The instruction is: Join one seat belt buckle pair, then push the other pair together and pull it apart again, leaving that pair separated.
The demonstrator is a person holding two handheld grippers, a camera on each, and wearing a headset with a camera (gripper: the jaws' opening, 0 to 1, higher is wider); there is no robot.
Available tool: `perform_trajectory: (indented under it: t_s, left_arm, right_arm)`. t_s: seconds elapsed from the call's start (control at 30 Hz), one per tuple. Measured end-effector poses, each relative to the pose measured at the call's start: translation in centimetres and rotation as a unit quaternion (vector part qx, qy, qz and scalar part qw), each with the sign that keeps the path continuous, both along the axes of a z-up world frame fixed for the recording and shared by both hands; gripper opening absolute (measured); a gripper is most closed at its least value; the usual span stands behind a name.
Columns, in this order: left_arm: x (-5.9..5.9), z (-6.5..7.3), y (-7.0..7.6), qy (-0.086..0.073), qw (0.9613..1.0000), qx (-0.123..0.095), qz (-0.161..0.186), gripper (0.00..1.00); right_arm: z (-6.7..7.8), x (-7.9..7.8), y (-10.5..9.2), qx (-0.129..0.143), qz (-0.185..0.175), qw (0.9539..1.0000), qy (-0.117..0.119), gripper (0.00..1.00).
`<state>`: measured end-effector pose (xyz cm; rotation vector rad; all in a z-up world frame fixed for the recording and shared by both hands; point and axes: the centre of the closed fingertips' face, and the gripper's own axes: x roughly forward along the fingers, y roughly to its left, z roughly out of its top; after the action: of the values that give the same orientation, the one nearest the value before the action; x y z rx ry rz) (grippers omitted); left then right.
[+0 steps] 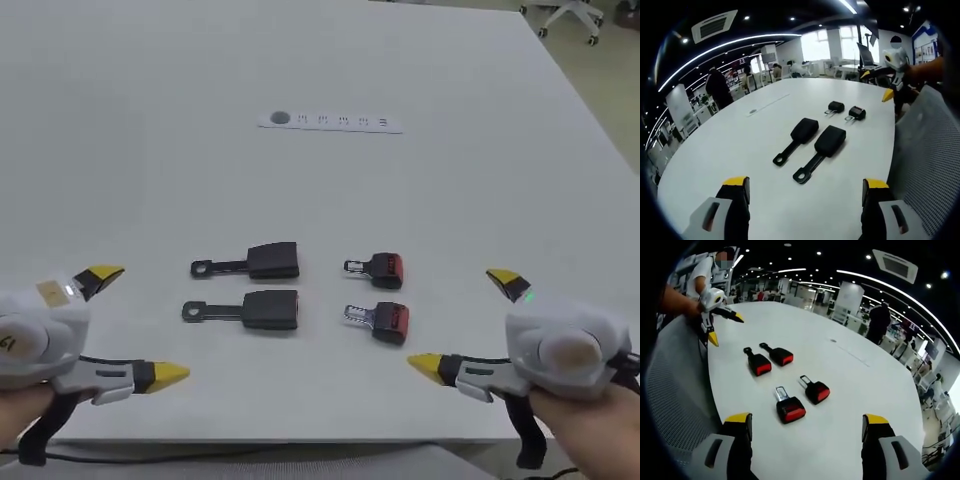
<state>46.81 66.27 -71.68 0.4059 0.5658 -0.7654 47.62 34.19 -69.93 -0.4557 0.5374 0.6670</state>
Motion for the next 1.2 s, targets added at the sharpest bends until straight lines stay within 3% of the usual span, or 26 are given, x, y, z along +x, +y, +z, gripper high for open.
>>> perform_trajectory:
  t_s: [0.37, 0.67, 0.93, 1.0, 1.07, 1.2]
  left_arm:
    - [0.1, 0.1, -0.3, 0.013, 0.9998, -0.014, 0.004, 0.95]
    - [-0.5, -1.1, 0.1, 0.037, 0.9992, 0.008, -0.015, 0.84]
    - [0.5, -1.2, -0.8, 0.052, 0.9968, 0.036, -0.05, 0.76]
    - [0.5, -1.5, -1.3, 0.062, 0.9953, 0.043, -0.062, 0.71]
    - [1.0, -1.6, -1.5, 0.062, 0.994, 0.05, -0.074, 0.71]
    - [1.7, -2.0, -2.3, 0.065, 0.9912, 0.063, -0.097, 0.71]
  right_arm:
    - [-0.1, 0.0, 0.4, -0.004, 0.011, 0.9999, 0.005, 0.88]
    - [-0.6, 0.2, -0.3, -0.011, 0.017, 0.9997, 0.013, 0.83]
    - [-1.2, 0.1, 0.4, -0.024, 0.049, 0.9982, 0.024, 0.74]
    - [-1.3, -0.1, 0.7, -0.024, 0.057, 0.9975, 0.033, 0.65]
    - [-1.8, -0.1, 0.9, -0.022, 0.069, 0.9962, 0.048, 0.6]
    - [-2.0, 0.0, 1.4, -0.028, 0.086, 0.9946, 0.051, 0.59]
